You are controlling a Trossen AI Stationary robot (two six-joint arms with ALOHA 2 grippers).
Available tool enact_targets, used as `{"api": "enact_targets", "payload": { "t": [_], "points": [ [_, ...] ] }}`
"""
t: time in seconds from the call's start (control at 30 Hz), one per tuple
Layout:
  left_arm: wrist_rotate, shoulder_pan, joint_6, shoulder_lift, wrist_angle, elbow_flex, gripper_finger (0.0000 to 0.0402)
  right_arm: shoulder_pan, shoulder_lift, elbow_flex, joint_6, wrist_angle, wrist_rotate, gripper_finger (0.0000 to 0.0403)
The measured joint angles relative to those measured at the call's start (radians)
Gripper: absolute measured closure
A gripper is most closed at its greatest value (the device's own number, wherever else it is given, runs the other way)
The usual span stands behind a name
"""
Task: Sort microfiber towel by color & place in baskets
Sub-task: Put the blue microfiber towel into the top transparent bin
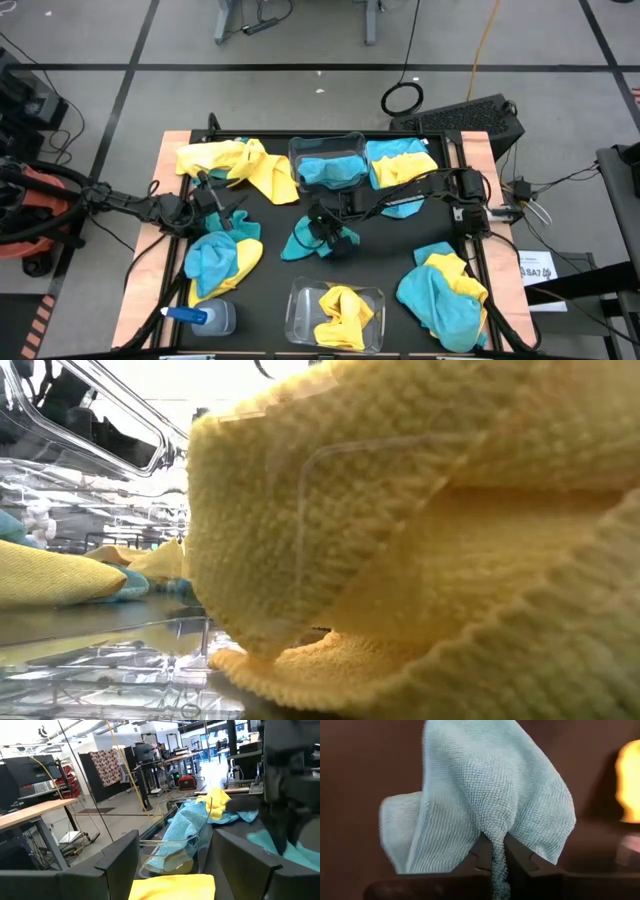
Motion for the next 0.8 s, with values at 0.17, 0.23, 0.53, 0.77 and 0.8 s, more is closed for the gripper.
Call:
{"api": "enact_targets", "payload": {
  "t": [0.17, 0.23, 0.53, 0.77, 0.8],
  "points": [
    [0.0, 0.0, 0.0, 0.0, -0.003, 0.0, 0.0142, -0.031, -0.019, 0.127, -0.061, -0.137, 0.055, 0.0396],
    [0.0, 0.0, 0.0, 0.0, -0.005, 0.0, 0.0142, -0.053, -0.025, 0.183, -0.083, -0.172, 0.062, 0.0397],
    [-0.003, 0.0, 0.0, 0.005, -0.01, 0.0, 0.0142, -0.174, -0.101, 0.384, -0.14, -0.343, 0.17, 0.0397],
    [-0.003, 0.0, -0.001, 0.019, -0.012, 0.0, 0.0142, -0.324, -0.133, 0.469, -0.175, -0.439, 0.213, 0.0397],
    [-0.003, 0.0, -0.001, 0.019, -0.012, 0.0, 0.0142, -0.348, -0.133, 0.473, -0.176, -0.441, 0.212, 0.0397]
  ]
}}
